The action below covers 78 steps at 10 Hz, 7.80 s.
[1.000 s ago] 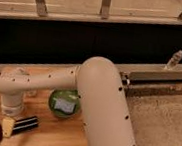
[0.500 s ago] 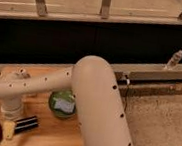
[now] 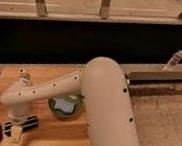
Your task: Place the eraser in the ceramic cup
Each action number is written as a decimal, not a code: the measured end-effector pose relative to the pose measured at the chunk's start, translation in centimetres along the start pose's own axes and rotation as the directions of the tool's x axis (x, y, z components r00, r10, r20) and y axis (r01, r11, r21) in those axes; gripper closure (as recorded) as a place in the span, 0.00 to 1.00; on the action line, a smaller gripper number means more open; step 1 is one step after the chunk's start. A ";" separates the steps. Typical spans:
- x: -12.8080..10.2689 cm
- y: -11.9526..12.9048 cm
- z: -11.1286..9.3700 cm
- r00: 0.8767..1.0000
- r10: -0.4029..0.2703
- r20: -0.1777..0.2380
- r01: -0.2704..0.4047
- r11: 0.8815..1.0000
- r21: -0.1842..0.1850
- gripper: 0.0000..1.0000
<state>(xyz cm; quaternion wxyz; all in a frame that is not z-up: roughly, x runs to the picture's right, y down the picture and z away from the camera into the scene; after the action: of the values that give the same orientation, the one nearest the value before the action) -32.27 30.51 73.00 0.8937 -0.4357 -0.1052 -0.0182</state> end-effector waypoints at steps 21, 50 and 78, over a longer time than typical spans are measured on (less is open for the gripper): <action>-2.6 -0.1 -0.9 0.993 -0.078 0.091 0.074 0.996 0.048 1.00; -3.8 -9.1 -25.4 0.887 -0.321 0.332 0.124 0.858 0.499 1.00; -16.6 -7.4 -19.5 0.700 -0.295 0.651 0.078 0.937 0.340 0.74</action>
<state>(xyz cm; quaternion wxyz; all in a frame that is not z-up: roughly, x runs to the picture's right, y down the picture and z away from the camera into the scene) -46.09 9.67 63.64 0.8358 -0.2632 -0.4768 0.0701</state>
